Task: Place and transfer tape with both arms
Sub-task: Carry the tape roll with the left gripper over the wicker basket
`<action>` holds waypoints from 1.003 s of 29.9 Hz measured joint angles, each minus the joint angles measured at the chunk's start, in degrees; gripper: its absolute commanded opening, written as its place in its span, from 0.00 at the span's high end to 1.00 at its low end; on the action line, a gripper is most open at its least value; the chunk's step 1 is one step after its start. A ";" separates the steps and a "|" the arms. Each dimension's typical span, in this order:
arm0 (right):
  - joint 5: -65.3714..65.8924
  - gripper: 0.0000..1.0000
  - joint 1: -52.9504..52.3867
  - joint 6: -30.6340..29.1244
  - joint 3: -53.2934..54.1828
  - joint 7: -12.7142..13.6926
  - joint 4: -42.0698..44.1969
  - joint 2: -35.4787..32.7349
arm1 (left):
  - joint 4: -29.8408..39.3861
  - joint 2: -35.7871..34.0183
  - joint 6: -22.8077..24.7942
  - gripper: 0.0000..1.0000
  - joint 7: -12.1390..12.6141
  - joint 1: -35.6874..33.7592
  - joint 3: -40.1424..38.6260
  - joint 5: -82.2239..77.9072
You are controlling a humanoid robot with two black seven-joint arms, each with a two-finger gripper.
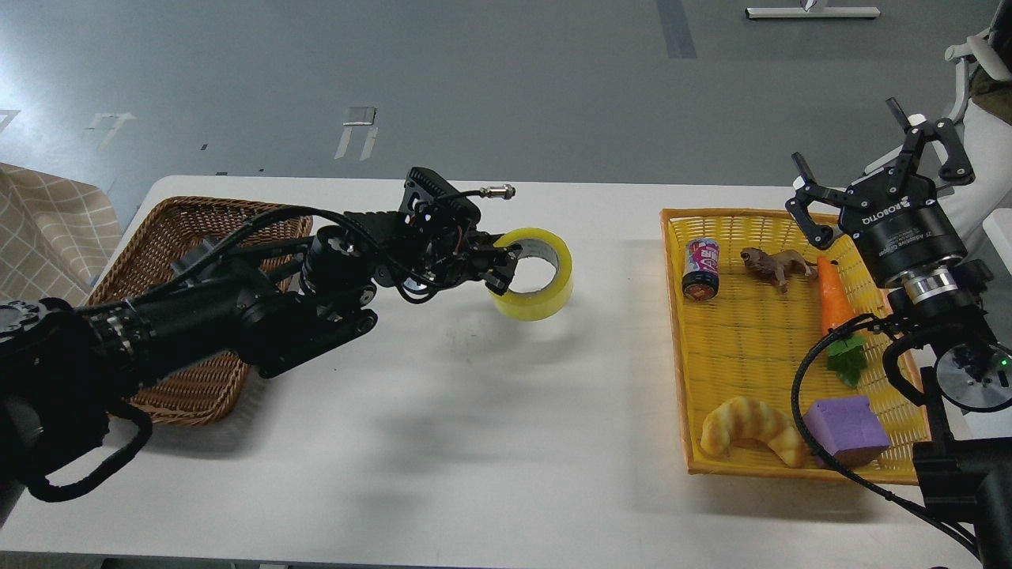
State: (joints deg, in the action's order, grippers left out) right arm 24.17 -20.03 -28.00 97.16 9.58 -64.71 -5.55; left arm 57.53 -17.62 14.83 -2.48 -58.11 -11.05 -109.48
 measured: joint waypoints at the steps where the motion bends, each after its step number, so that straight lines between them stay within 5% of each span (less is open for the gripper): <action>1: 0.00 0.00 0.00 0.00 0.03 0.00 0.01 0.00 | 0.25 -0.69 0.02 1.00 -0.28 -0.53 0.05 0.37; 23: 0.00 0.00 -0.09 0.00 -0.04 -0.01 0.01 0.55 | 4.23 -25.84 -0.42 1.00 -0.95 -0.94 0.05 0.72; 30: 0.00 0.00 -0.10 0.00 -0.05 -0.01 0.01 1.40 | 4.58 -34.40 -0.41 1.00 -3.10 0.74 0.20 0.89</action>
State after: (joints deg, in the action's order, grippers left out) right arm 24.17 -20.14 -28.00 97.11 9.58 -64.70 -4.14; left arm 62.11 -52.02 14.42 -5.58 -57.36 -10.86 -108.59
